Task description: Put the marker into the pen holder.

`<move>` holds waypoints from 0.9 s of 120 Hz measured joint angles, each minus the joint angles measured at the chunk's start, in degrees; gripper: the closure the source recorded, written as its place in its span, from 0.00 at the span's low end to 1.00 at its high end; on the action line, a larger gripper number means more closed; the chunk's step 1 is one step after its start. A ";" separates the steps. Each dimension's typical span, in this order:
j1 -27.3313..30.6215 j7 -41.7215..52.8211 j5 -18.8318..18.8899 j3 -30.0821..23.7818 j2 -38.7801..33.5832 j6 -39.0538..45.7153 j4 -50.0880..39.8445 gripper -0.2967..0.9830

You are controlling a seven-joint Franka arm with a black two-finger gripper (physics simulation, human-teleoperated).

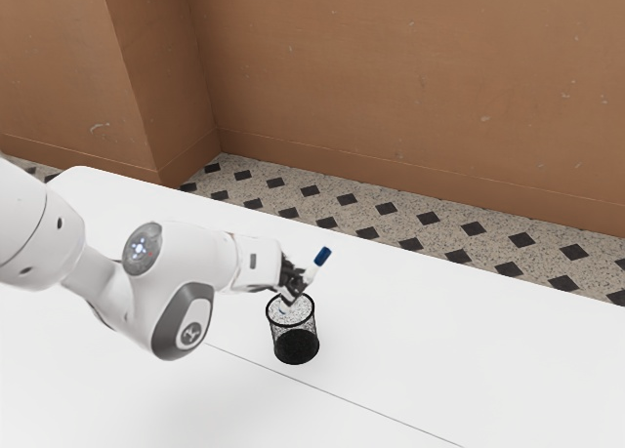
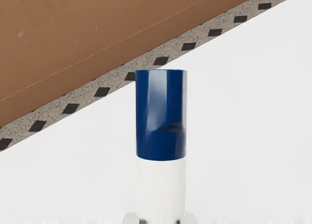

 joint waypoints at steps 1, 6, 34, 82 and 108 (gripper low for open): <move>0.01 0.01 -0.06 -0.01 0.00 0.01 -0.07 0.80; 0.11 0.04 -0.31 -0.18 0.00 0.06 -0.33 0.80; 0.03 -0.13 -1.56 -0.51 -0.03 -0.01 -0.59 0.56; 1.01 -5.45 2.26 10.80 1.25 -53.03 44.02 0.28; -0.82 -12.86 8.62 16.65 0.65 -90.90 61.53 0.25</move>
